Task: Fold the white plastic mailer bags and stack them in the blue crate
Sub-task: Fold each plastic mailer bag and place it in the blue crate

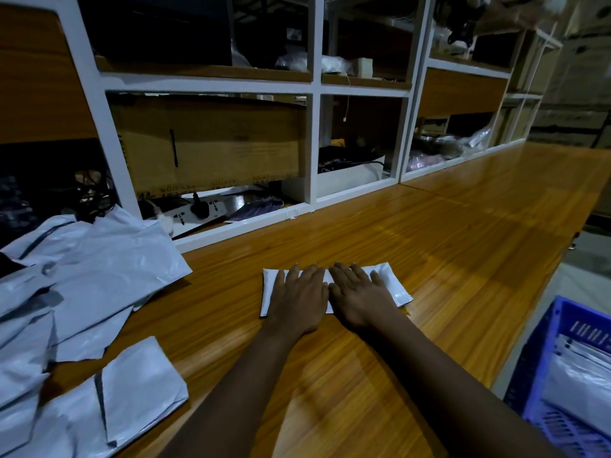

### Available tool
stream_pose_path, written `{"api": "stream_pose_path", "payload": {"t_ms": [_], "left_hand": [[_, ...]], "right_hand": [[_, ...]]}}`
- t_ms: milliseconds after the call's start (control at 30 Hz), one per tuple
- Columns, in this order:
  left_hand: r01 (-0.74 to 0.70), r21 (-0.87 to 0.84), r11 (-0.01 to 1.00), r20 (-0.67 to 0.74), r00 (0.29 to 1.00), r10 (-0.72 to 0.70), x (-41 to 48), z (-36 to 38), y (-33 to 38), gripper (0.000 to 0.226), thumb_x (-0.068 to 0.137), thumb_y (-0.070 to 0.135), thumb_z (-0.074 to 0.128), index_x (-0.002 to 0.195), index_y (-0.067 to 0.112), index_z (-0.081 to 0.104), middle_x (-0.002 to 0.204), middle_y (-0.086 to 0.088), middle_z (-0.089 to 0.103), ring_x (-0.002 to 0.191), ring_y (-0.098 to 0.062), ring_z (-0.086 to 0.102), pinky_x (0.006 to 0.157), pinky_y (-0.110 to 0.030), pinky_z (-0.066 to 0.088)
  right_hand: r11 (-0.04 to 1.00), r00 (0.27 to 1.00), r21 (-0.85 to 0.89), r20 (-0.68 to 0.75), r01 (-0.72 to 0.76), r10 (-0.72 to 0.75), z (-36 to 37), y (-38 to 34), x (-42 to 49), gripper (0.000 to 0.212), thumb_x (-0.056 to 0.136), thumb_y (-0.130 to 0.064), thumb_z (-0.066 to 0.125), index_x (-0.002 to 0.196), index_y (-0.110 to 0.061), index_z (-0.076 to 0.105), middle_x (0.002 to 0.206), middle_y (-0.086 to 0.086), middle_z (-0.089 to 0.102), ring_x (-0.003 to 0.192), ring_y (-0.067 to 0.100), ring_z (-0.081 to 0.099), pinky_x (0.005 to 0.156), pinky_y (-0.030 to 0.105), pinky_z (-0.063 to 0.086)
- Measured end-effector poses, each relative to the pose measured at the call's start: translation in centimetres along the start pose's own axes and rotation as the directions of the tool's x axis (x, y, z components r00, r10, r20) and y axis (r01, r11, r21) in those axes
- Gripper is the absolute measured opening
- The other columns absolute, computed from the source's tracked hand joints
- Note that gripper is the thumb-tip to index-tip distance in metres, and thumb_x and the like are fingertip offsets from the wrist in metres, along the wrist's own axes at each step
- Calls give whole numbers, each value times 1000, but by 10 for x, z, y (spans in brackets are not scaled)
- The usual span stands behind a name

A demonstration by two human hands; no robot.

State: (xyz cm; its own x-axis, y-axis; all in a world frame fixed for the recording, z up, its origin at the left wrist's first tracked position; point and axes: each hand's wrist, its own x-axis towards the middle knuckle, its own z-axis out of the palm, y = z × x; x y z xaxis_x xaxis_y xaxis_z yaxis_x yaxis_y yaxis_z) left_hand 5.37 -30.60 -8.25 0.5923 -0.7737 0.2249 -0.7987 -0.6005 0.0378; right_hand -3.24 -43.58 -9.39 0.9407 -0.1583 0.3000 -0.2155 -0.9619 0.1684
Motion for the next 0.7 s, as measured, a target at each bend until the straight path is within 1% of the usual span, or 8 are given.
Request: {"api": "stream_pose_path", "payload": {"t_ms": [100, 167, 200, 267, 367, 500, 633, 700], "left_hand": [[3, 3, 1000, -6, 1000, -3, -1, 1, -1, 52, 107, 38, 19, 156, 22, 19, 163, 2, 19, 150, -26, 14, 119, -46, 11], [6, -6, 1000, -3, 1000, -6, -1, 1, 0, 52, 107, 38, 20, 156, 21, 19, 163, 2, 19, 150, -26, 14, 120, -46, 11], [8, -7, 1000, -2, 1000, -8, -1, 0, 0, 52, 107, 38, 20, 156, 21, 19, 163, 2, 19, 150, -26, 14, 120, -46, 11], [11, -9, 1000, 6, 1000, -11, -2, -1, 0, 52, 107, 38, 21, 156, 21, 18, 164, 2, 19, 150, -26, 14, 120, -47, 11], [16, -10, 1000, 14, 1000, -16, -1, -2, 0, 53, 107, 38, 22, 156, 21, 18, 164, 1, 18, 151, -27, 13, 120, -48, 10], [17, -2, 1000, 16, 1000, -16, 0, -2, 2, 54, 106, 41, 23, 156, 23, 19, 164, 1, 18, 151, -26, 14, 121, -49, 9], [73, 46, 996, -51, 996, -71, -1, -5, 9, 52, 105, 40, 28, 154, 21, 28, 162, -1, 24, 150, -28, 17, 119, -55, 5], [74, 62, 995, -84, 994, -69, 2, -12, 25, 53, 104, 38, 35, 153, 19, 30, 162, -3, 24, 150, -30, 15, 119, -55, 3]], "right_hand": [[1000, 1000, -15, 16, 14, -14, -3, 5, -1, 48, 95, -34, 35, 97, -8, 75, 116, 25, 68, 102, 50, 66, 67, 68, 52], [999, 996, -17, 78, 36, -34, -7, 10, -2, 55, 95, -37, 28, 103, -7, 74, 121, 29, 65, 107, 55, 62, 73, 71, 50], [1000, 990, -6, 141, 30, -29, -12, 11, -2, 64, 95, -40, 19, 114, -7, 70, 131, 31, 57, 117, 56, 55, 83, 73, 45], [1000, 977, -4, 214, -3, 4, -16, 17, -3, 75, 95, -46, -1, 143, -13, 48, 156, 27, 29, 143, 50, 26, 109, 67, 26], [996, 942, -49, 325, -69, 81, -20, 33, -5, 53, 107, -41, 11, 155, -20, 22, 165, 16, 3, 151, 39, 2, 119, 58, 12], [986, 895, -52, 414, -157, 165, -24, 49, -9, 55, 108, -42, 15, 157, -19, 12, 166, 10, -7, 152, 33, -5, 120, 56, 9], [954, 894, 59, 370, -295, 254, -17, 51, -10, 60, 107, -43, 14, 159, -15, 2, 167, 6, -6, 153, 25, -3, 120, 57, 6], [947, 906, 83, 327, -312, 270, -16, 48, -11, 60, 107, -43, 14, 159, -14, 3, 167, 6, -2, 153, 25, -1, 119, 59, 7]]}}
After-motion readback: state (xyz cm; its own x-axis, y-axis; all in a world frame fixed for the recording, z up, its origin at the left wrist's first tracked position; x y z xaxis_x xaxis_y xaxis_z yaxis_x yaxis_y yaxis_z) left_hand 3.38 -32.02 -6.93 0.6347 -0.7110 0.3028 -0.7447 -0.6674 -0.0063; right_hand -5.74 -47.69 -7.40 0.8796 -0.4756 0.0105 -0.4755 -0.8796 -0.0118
